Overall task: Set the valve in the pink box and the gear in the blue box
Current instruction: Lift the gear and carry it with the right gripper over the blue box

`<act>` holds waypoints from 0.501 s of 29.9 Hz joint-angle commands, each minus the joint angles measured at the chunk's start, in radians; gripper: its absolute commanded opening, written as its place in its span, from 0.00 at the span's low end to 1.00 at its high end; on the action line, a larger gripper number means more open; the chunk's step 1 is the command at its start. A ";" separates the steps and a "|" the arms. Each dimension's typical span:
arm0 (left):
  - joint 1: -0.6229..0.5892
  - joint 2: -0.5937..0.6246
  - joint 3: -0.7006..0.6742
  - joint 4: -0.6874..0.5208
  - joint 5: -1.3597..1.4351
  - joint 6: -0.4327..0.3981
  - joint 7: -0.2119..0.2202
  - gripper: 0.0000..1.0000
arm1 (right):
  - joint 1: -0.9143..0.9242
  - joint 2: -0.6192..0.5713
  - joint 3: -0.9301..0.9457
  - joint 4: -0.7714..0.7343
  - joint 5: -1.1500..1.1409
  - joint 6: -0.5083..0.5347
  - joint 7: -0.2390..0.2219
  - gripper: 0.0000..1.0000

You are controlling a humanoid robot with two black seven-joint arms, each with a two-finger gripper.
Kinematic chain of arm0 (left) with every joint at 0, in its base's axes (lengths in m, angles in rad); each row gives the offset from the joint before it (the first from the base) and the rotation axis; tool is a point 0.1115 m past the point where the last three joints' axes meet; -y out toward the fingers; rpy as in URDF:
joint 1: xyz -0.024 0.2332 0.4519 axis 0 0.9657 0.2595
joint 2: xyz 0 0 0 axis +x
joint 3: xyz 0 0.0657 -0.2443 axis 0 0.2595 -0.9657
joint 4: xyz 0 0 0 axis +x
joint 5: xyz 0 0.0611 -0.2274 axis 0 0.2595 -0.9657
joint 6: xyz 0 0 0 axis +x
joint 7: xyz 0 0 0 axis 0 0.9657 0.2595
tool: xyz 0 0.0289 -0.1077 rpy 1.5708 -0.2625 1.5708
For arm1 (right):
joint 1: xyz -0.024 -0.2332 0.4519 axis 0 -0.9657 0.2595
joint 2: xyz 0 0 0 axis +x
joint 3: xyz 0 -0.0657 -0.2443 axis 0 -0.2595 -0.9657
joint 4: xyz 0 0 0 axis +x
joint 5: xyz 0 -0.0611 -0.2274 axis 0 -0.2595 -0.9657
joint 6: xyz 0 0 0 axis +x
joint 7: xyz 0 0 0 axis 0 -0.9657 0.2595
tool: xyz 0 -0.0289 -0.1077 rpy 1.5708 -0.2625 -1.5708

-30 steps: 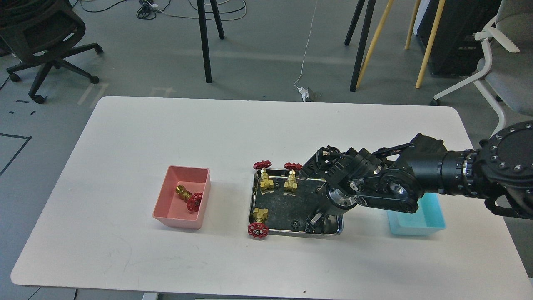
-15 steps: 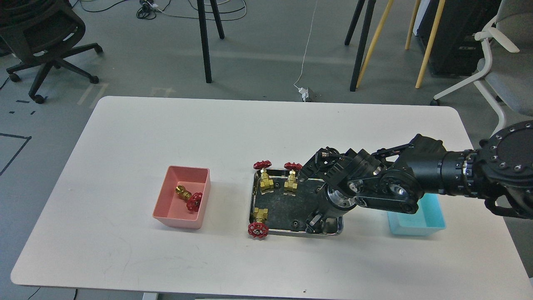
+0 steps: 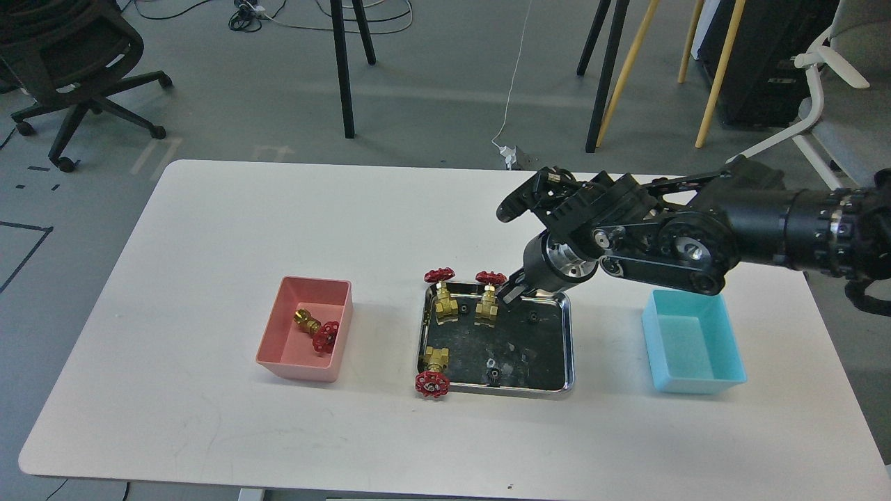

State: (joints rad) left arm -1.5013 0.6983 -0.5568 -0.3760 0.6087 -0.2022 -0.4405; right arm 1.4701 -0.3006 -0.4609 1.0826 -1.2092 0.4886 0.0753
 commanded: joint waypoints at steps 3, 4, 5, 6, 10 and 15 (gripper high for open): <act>0.004 -0.006 0.000 0.000 0.000 0.003 0.000 0.94 | -0.007 -0.343 0.002 0.131 0.000 0.000 0.001 0.09; 0.004 -0.010 0.000 0.000 -0.001 0.003 0.000 0.94 | -0.013 -0.385 0.002 0.146 -0.001 0.000 0.001 0.09; 0.006 -0.013 0.000 0.000 0.000 0.004 0.000 0.94 | -0.023 -0.432 0.001 0.163 -0.001 0.000 0.001 0.09; 0.006 -0.016 0.000 0.000 0.000 0.004 0.000 0.94 | -0.042 -0.478 0.002 0.180 -0.003 0.000 0.001 0.09; 0.001 -0.031 0.000 0.000 0.000 0.003 0.000 0.94 | -0.114 -0.584 0.007 0.206 -0.010 0.000 0.001 0.10; 0.012 -0.045 0.029 -0.003 0.019 -0.032 0.002 0.95 | -0.186 -0.586 0.070 0.203 -0.016 0.000 0.001 0.10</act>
State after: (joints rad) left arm -1.4971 0.6603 -0.5546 -0.3762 0.6165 -0.2098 -0.4404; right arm 1.3211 -0.8875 -0.4254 1.2885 -1.2215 0.4889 0.0768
